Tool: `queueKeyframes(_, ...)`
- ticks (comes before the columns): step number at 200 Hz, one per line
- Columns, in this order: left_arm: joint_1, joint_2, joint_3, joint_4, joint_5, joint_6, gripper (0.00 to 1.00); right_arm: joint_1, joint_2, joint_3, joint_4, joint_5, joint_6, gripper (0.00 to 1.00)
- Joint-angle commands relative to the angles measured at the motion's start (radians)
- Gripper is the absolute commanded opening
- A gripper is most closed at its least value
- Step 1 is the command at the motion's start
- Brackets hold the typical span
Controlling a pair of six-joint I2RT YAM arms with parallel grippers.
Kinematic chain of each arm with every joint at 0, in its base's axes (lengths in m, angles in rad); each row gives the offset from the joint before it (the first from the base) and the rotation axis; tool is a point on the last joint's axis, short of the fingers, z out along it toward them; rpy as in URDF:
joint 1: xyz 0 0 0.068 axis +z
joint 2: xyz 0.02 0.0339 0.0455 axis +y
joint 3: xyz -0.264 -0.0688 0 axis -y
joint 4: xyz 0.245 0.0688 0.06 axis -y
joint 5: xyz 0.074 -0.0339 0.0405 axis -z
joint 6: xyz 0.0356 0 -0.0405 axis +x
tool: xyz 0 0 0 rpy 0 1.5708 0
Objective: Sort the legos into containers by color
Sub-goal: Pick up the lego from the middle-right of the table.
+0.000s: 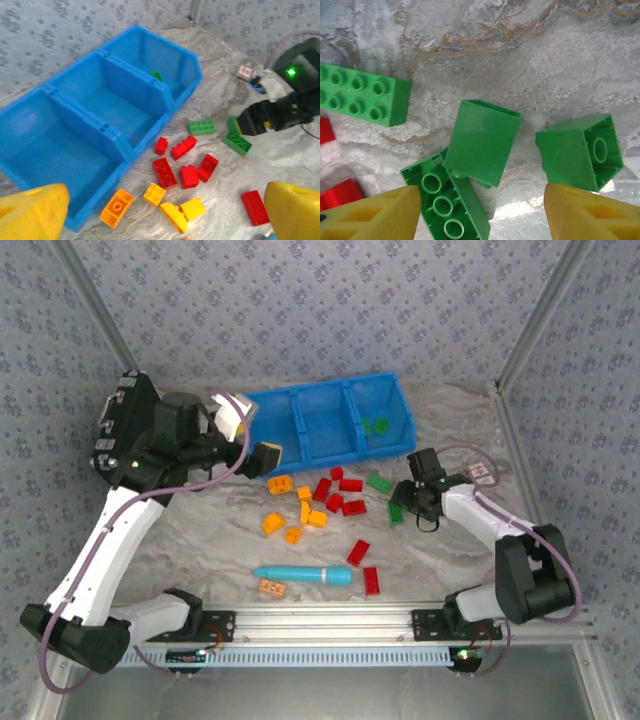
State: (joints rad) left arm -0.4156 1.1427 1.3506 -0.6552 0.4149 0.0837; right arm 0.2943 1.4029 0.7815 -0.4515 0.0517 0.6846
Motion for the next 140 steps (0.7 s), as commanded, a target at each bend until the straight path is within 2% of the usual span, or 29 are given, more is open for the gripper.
queueKeyframes(1,-0.025,0.019,0.042,-0.001,0.067,-0.01,1.0,-0.011,0.06,0.031,0.025,0.013,0.005,0.66)
queueKeyframes(56,-0.058,0.042,0.045,-0.006,0.023,0.002,1.0,-0.038,0.152,0.053,0.084,0.004,-0.008,0.57)
queueKeyframes(86,-0.063,0.048,0.055,-0.009,0.015,-0.001,1.0,-0.04,0.2,0.074,0.101,0.004,-0.018,0.45)
queueKeyframes(140,-0.072,0.046,0.051,-0.015,-0.005,-0.006,1.0,-0.044,0.234,0.092,0.102,0.008,-0.047,0.3)
